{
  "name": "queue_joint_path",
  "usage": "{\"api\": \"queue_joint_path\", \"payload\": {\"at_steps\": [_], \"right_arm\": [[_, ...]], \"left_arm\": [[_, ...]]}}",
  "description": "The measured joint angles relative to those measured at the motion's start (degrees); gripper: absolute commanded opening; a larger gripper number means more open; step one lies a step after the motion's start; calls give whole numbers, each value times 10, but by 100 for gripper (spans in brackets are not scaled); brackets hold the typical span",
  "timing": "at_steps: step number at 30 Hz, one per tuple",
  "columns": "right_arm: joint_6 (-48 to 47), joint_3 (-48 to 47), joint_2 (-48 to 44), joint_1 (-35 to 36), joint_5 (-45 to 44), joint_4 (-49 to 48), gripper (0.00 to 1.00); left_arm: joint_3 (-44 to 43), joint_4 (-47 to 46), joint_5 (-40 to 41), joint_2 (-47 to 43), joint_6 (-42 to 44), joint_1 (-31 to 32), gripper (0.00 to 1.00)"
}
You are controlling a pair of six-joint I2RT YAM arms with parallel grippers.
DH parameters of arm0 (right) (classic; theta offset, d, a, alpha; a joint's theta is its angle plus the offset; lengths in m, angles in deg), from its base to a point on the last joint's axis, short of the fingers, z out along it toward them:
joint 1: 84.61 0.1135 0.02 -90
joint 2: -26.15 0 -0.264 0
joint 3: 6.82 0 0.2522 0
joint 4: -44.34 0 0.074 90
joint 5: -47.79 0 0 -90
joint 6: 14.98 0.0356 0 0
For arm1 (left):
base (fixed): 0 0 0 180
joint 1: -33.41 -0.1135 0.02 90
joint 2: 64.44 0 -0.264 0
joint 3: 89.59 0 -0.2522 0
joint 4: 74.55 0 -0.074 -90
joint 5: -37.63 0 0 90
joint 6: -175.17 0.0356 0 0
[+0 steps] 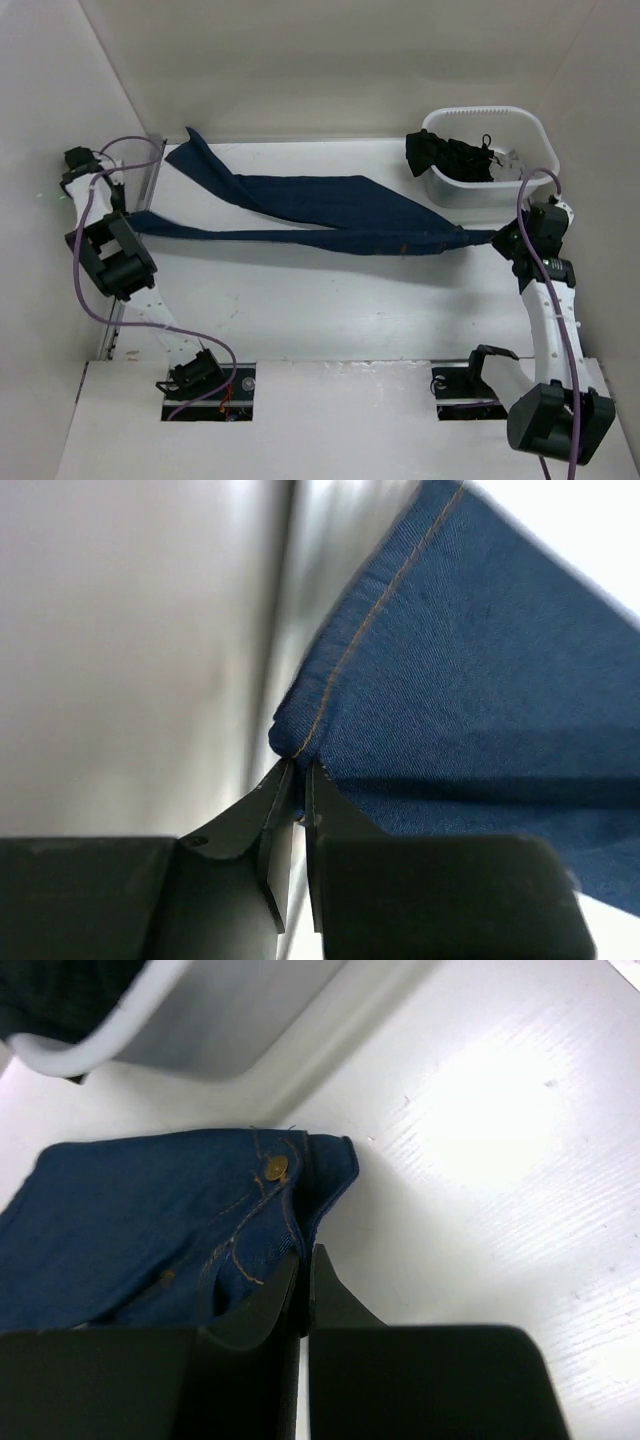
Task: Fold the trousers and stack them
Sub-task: Flatten the trousers out
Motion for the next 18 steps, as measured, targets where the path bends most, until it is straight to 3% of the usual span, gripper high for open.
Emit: {"api": "queue_joint_path", "payload": {"at_steps": [8, 13, 18], "right_arm": [[-3, 70, -69, -20, 31, -2, 0], [-4, 115, -79, -50, 41, 14, 0], [-4, 115, -89, -51, 45, 15, 0]], "left_arm": [[195, 30, 52, -254, 128, -50, 0], [263, 35, 78, -260, 170, -56, 0], [262, 43, 101, -266, 199, -42, 1]]}}
